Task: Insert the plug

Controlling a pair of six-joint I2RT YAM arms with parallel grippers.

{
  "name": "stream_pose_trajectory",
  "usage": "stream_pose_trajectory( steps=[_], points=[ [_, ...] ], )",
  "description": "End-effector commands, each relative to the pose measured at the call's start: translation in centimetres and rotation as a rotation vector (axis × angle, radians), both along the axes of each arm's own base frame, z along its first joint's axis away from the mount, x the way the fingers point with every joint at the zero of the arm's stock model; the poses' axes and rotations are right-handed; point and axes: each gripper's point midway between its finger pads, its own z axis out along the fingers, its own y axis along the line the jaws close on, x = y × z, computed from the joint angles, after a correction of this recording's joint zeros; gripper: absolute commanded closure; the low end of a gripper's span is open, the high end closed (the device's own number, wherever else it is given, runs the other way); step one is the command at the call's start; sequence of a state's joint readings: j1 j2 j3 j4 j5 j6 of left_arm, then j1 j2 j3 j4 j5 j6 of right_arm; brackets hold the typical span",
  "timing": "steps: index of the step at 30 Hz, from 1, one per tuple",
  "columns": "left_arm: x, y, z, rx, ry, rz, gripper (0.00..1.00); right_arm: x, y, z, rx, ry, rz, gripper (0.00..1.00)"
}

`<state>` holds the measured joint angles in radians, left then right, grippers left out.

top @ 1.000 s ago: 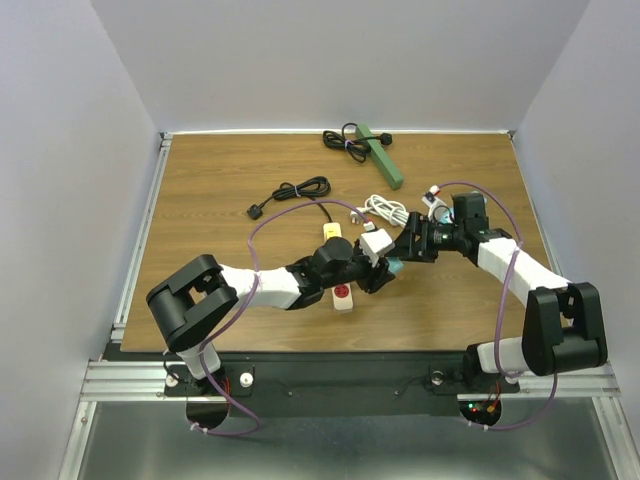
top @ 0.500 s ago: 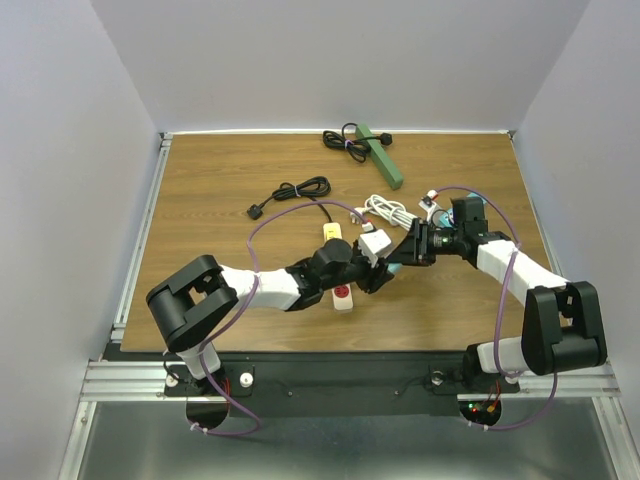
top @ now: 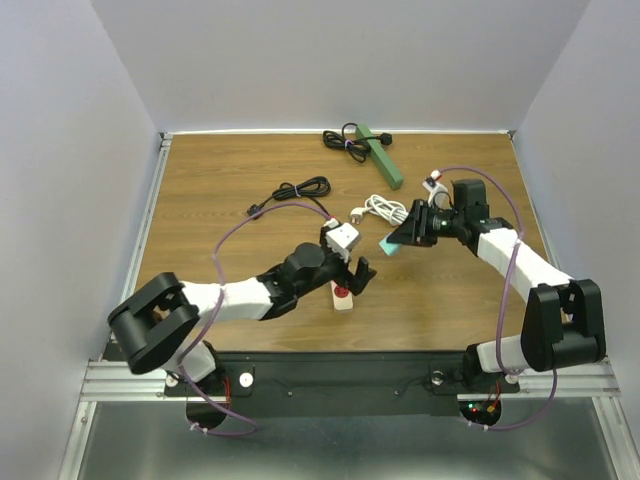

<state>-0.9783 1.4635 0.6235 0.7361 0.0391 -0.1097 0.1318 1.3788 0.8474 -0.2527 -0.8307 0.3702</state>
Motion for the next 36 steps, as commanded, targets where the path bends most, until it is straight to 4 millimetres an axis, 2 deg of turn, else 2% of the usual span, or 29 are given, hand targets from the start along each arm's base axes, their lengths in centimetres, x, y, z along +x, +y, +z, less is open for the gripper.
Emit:
stream_pose_trajectory(
  steps=[1, 2, 3, 4, 5, 7, 8, 9, 10, 12, 14, 18, 19, 20, 22, 23, 29, 36],
  points=[
    [1.3, 3.6, 2.4, -0.083, 0.001, 0.14, 0.01, 4.0, -0.4, 2.8, -0.069, -0.142, -0.095, 1.0],
    [1.9, 4.7, 2.5, -0.087, 0.011, 0.189, 0.01, 4.4, 0.0, 3.7, -0.081, -0.166, -0.104, 1.0],
    [2.3, 5.9, 2.1, -0.079, 0.036, 0.232, 0.01, 4.5, 1.0, 3.6, -0.126, -0.187, -0.113, 1.0],
    [3.6, 8.1, 2.5, -0.103, 0.048, 0.311, 0.01, 4.5, 1.7, 3.8, -0.142, -0.2, -0.112, 1.0],
    [4.2, 9.3, 2.6, -0.128, 0.082, 0.365, 0.01, 4.5, 3.1, 4.0, -0.159, -0.206, -0.111, 1.0],
    [5.0, 12.1, 3.2, -0.145, 0.107, 0.458, 0.01, 4.7, 4.1, 4.0, -0.179, -0.208, -0.125, 1.0],
    [6.1, 14.1, 3.6, -0.152, 0.102, 0.543, 0.01, 4.8, 4.5, 3.8, -0.197, -0.202, -0.139, 1.0],
    [6.3, 15.1, 4.0, -0.169, 0.105, 0.588, 0.01, 4.9, 5.3, 3.5, -0.235, -0.213, -0.155, 1.0],
    [6.7, 17.0, 5.1, -0.193, 0.085, 0.658, 0.01, 5.0, 5.8, 3.4, -0.245, -0.214, -0.164, 1.0],
    [6.8, 18.6, 6.2, -0.241, 0.088, 0.723, 0.01, 4.7, 7.2, 3.1, -0.284, -0.229, -0.174, 1.0],
    [6.8, 20.8, 8.4, -0.325, 0.058, 0.805, 0.01, 4.8, 8.4, 2.3, -0.326, -0.221, -0.183, 1.0],
    [7.1, 22.6, 9.5, -0.329, 0.026, 0.857, 0.01, 4.0, 10.4, 1.6, -0.376, -0.23, -0.187, 1.0],
    [7.1, 22.8, 9.0, -0.302, 0.035, 0.869, 0.01, 4.2, 10.6, 1.3, -0.398, -0.237, -0.203, 1.0],
    [7.4, 22.9, 9.4, -0.306, 0.038, 0.884, 0.01, 4.2, 11.2, 0.8, -0.424, -0.235, -0.211, 1.0],
    [7.8, 22.7, 8.4, -0.274, 0.076, 0.894, 0.01, 4.3, 11.8, 0.2, -0.449, -0.234, -0.22, 0.99],
    [7.9, 22.2, 8.6, -0.274, 0.085, 0.874, 0.02, 4.5, 12.0, -0.2, -0.471, -0.234, -0.237, 1.0],
    [8.3, 21.5, 7.5, -0.236, 0.108, 0.849, 0.03, 4.9, 12.1, -1.8, -0.558, -0.242, -0.272, 1.0],
    [8.0, 21.7, 7.7, -0.242, 0.097, 0.849, 0.02, 4.7, 11.6, -3.2, -0.629, -0.231, -0.3, 1.0]
  ],
)
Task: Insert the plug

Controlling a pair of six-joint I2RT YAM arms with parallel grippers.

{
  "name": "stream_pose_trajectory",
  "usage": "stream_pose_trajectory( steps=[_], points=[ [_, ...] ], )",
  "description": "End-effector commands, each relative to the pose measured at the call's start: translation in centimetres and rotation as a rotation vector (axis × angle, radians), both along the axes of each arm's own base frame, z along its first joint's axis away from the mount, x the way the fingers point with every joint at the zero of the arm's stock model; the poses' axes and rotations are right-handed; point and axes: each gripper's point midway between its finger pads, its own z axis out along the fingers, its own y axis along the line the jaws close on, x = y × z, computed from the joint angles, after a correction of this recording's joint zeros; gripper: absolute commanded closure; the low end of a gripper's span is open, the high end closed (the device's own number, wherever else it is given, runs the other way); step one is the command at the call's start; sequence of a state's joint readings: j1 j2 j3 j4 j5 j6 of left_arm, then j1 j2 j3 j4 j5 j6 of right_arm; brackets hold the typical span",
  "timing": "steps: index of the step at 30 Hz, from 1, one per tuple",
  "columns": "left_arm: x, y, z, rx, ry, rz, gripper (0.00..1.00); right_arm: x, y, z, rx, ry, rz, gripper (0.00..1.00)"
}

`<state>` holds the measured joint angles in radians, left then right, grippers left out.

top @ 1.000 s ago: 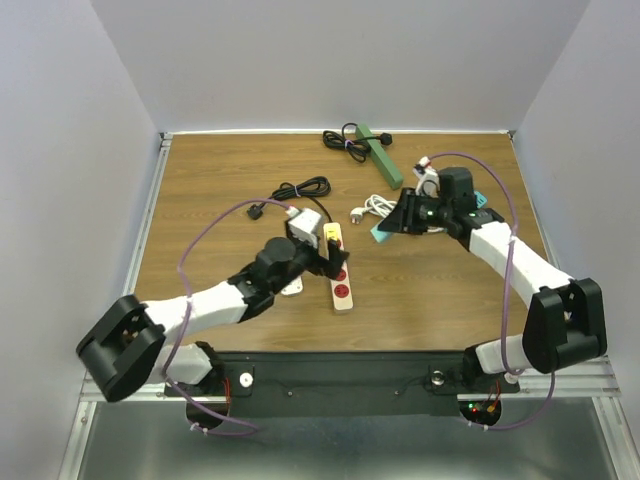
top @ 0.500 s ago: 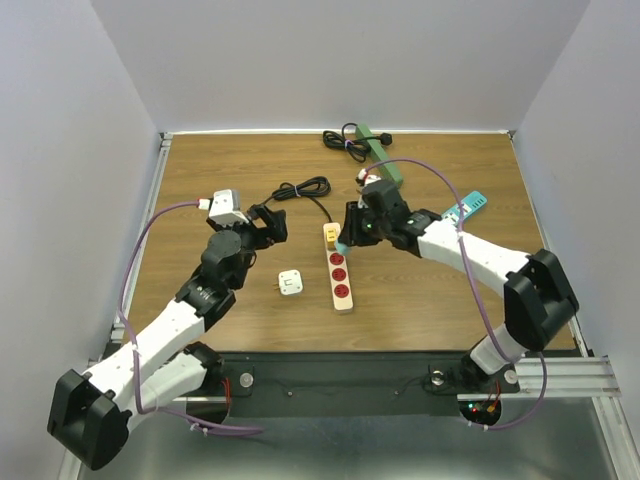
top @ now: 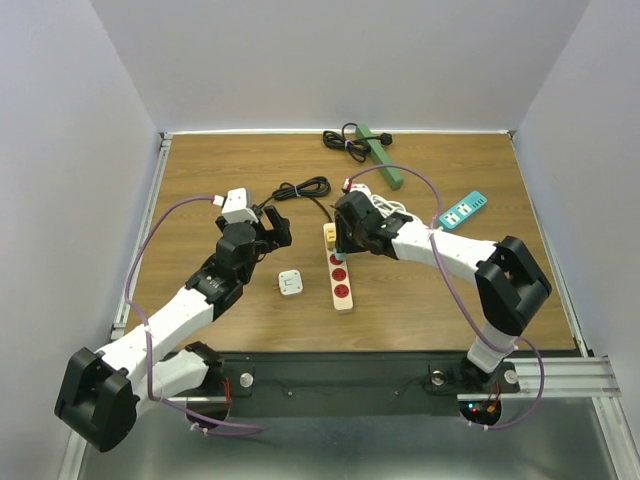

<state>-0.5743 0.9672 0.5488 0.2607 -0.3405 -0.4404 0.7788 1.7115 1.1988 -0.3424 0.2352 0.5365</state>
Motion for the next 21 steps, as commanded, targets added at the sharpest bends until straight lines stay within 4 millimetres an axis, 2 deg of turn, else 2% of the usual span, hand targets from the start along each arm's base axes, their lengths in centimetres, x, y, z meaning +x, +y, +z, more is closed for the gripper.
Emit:
stream_pose_trajectory(
  steps=[1, 21],
  points=[
    [0.4, 0.2, 3.2, -0.043, -0.078, 0.016, 0.02, 1.4, 0.3, 1.6, -0.01, -0.065, -0.058, 1.0],
    [0.2, 0.0, 3.0, -0.045, -0.074, 0.003, 0.01, 0.8, 2.5, 1.5, -0.013, -0.077, -0.037, 1.0]
  ],
)
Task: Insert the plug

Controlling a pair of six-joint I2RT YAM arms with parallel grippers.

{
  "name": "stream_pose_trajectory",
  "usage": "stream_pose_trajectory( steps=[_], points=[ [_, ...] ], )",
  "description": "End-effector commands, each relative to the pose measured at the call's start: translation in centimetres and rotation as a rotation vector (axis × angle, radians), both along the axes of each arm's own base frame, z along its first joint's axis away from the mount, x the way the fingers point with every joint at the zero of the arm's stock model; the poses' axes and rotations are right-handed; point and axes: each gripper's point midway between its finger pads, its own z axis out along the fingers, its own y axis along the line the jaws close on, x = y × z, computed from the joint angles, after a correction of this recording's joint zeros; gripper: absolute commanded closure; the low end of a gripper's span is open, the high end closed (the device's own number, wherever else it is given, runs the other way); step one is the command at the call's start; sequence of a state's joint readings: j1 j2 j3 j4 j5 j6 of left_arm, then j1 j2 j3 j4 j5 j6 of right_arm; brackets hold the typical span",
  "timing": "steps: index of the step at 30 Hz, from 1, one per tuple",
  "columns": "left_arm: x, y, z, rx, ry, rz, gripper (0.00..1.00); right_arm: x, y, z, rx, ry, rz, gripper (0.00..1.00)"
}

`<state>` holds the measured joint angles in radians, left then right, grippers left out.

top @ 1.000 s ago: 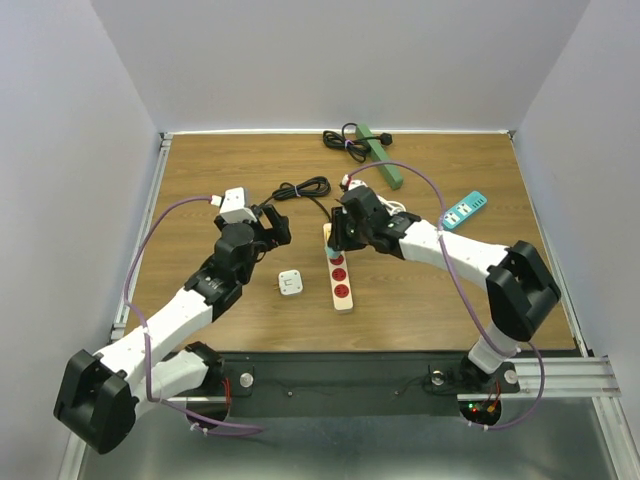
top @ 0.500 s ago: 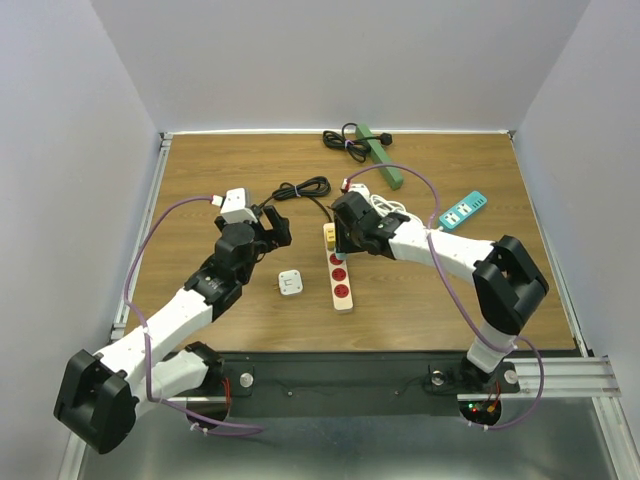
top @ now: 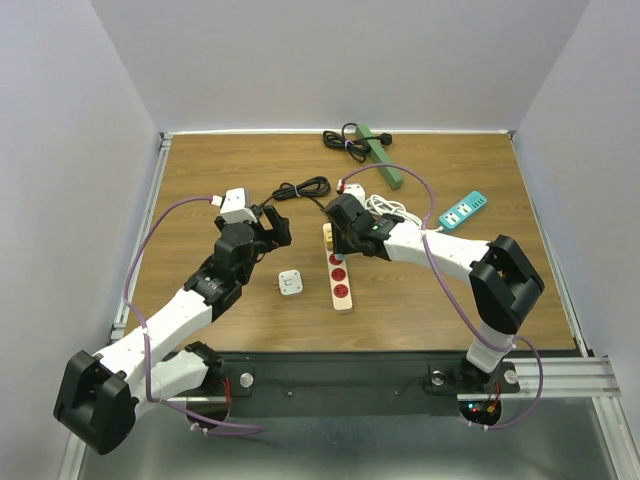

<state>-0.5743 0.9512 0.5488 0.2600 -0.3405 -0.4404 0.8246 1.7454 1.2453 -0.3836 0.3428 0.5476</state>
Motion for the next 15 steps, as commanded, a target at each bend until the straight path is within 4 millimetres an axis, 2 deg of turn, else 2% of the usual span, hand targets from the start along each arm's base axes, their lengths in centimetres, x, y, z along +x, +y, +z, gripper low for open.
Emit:
stream_pose_trajectory(
  steps=[1, 7, 15],
  points=[
    [0.25, -0.07, 2.53, -0.04, -0.062, 0.002, 0.01, 0.76, 2.32, 1.69, 0.06, -0.045, -0.002, 1.0],
    [0.23, 0.04, 2.56, -0.038, -0.064, 0.006, 0.01, 0.79, 2.77, 2.64, 0.064, -0.071, -0.001, 1.0],
    [0.17, 0.02, 2.54, -0.039, -0.063, 0.003, 0.01, 0.7, 2.19, 2.08, 0.027, -0.073, -0.016, 1.0]
  ],
)
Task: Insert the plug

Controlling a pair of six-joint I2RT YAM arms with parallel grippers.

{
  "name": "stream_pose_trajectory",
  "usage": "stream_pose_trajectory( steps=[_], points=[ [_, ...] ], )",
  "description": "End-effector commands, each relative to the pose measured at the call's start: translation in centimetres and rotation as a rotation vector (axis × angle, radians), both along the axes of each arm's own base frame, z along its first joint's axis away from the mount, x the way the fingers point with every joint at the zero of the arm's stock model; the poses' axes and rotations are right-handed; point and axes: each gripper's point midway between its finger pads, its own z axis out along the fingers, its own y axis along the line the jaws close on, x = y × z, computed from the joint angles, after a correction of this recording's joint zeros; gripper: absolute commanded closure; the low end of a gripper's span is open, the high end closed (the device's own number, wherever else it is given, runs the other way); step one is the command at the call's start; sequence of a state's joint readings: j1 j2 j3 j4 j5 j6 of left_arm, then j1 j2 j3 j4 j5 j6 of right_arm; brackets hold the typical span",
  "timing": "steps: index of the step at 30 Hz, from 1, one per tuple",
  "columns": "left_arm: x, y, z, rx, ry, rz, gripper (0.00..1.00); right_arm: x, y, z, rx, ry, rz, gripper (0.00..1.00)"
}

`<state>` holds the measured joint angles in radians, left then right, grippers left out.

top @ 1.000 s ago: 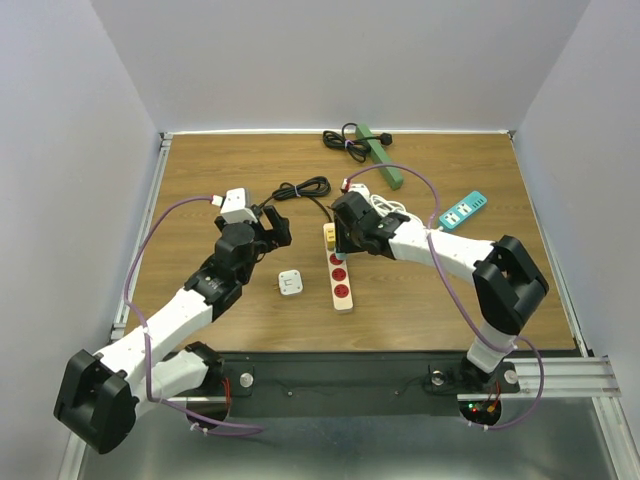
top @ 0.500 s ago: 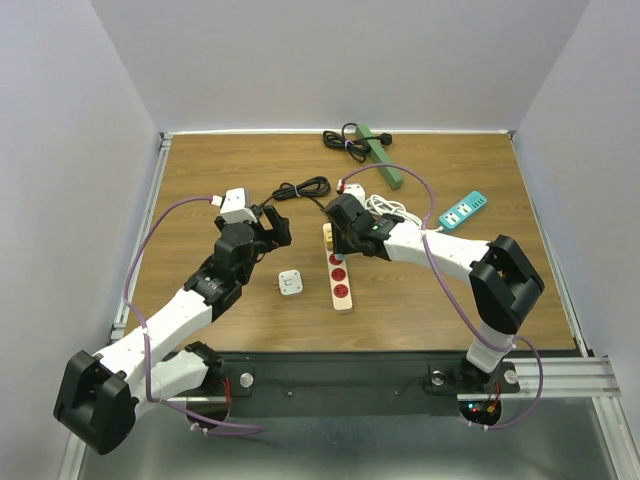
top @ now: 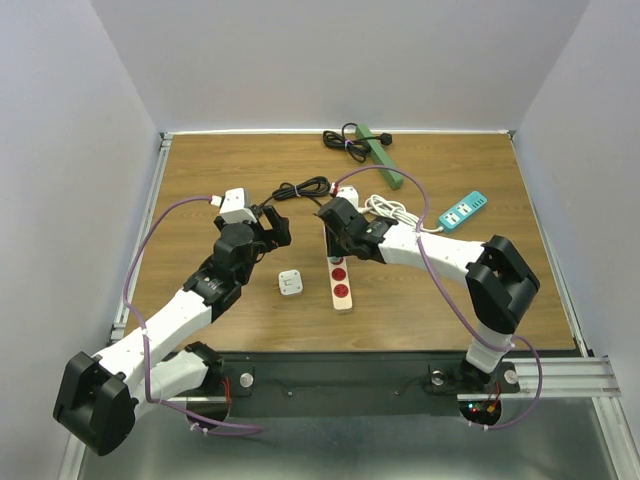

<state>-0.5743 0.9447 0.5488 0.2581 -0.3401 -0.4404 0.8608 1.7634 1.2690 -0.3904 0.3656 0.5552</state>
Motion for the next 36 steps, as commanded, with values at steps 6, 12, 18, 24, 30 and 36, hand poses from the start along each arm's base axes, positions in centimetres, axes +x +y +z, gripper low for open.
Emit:
stream_pose_trajectory(
  steps=[6, 12, 18, 24, 30, 36],
  points=[
    [0.2, 0.1, 2.4, -0.035, -0.06, 0.01, 0.01, 1.3, 0.4, 2.0, 0.019, -0.069, -0.049, 1.0],
    [0.1, 0.1, 2.5, -0.038, -0.063, 0.009, 0.01, 1.2, 0.2, 1.3, -0.002, -0.064, -0.054, 1.0],
    [0.0, 0.2, 2.5, -0.039, -0.064, 0.01, 0.01, 1.1, 0.0, 0.8, -0.028, -0.07, -0.064, 1.0],
    [0.0, 0.2, 2.6, -0.045, -0.067, 0.009, 0.01, 0.8, 0.0, 0.4, -0.061, -0.086, -0.072, 1.0],
    [-0.1, 0.4, 2.7, -0.044, -0.069, 0.01, 0.01, 0.5, -0.1, 0.5, -0.088, -0.106, -0.081, 1.0],
    [-0.2, 0.3, 2.8, -0.048, -0.072, 0.009, 0.01, -0.5, 0.4, -0.4, -0.108, -0.103, -0.07, 0.99]
  ],
)
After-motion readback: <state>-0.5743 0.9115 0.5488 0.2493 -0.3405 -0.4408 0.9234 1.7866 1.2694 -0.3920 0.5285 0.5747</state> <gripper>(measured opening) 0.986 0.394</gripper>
